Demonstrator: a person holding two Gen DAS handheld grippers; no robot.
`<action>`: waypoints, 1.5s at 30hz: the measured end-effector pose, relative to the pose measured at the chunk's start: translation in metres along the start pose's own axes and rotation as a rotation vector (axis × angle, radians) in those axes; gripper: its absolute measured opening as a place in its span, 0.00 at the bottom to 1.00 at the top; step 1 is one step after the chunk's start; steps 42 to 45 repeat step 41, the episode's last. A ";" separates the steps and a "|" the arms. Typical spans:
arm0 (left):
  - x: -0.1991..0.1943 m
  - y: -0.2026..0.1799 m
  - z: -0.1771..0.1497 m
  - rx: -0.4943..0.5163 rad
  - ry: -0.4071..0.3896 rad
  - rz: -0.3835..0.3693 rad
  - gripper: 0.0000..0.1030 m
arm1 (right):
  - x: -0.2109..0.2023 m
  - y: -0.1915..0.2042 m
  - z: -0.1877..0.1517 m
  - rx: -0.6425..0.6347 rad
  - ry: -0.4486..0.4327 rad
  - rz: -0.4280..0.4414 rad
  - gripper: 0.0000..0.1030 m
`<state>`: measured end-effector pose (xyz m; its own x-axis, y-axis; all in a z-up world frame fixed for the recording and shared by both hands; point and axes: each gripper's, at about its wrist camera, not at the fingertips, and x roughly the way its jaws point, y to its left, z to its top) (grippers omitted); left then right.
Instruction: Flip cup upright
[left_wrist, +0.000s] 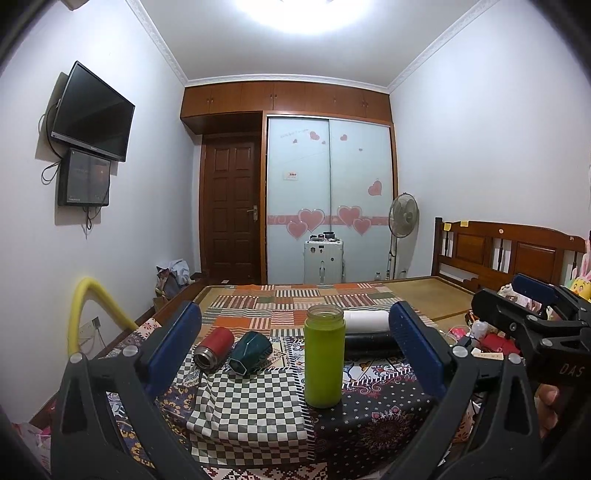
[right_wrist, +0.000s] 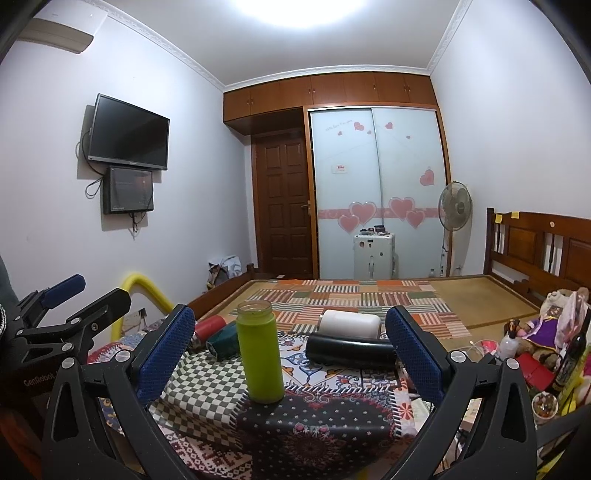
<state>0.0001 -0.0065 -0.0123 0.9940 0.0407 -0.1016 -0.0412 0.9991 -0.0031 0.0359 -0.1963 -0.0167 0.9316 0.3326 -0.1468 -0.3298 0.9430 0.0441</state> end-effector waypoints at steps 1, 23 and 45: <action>0.001 0.000 0.000 -0.001 0.001 0.000 1.00 | -0.001 0.000 0.000 -0.001 0.001 0.000 1.00; 0.002 -0.003 -0.001 0.004 0.008 -0.017 1.00 | -0.001 -0.001 0.001 0.001 0.000 -0.001 1.00; 0.005 -0.005 -0.004 0.006 0.021 -0.034 1.00 | -0.001 -0.004 0.004 0.006 0.002 -0.003 1.00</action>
